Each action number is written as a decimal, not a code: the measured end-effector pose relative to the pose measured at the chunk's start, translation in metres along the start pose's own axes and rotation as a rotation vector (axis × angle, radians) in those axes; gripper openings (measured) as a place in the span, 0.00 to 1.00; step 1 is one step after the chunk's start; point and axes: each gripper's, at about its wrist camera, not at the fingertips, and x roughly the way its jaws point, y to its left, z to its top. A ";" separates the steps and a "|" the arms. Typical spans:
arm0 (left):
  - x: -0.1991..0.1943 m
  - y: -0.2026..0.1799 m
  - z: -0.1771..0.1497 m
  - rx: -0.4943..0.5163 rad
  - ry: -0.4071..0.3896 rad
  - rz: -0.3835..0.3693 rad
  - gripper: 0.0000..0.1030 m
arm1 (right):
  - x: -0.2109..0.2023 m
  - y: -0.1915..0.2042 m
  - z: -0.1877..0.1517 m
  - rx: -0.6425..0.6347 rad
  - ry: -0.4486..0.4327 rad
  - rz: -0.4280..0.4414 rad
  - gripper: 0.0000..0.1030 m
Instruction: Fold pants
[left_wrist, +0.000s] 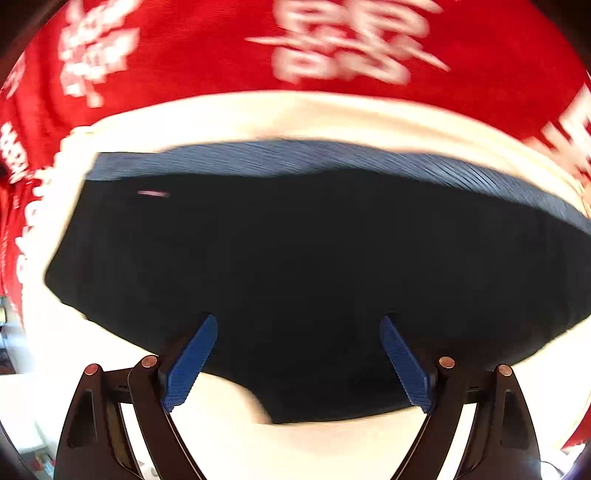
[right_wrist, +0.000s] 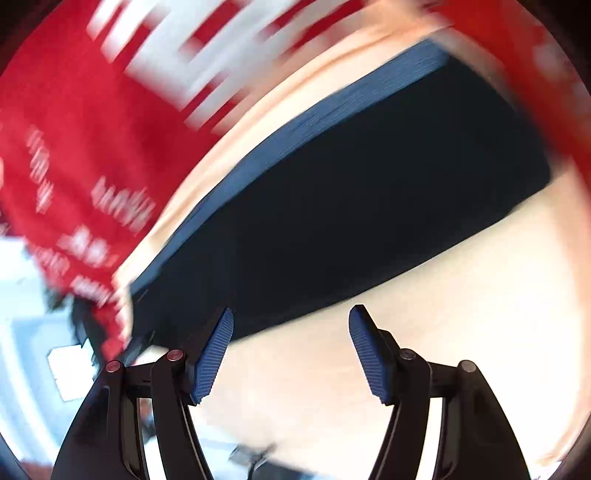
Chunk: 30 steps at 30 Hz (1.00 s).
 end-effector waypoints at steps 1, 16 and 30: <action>-0.001 0.019 0.004 -0.012 -0.017 0.011 0.88 | 0.021 0.023 -0.015 -0.029 0.042 0.066 0.67; 0.053 0.243 0.027 -0.021 -0.106 0.043 1.00 | 0.211 0.130 -0.131 0.046 0.140 0.301 0.51; 0.049 0.237 0.019 0.117 -0.115 -0.034 1.00 | 0.225 0.157 -0.145 0.019 0.094 0.097 0.07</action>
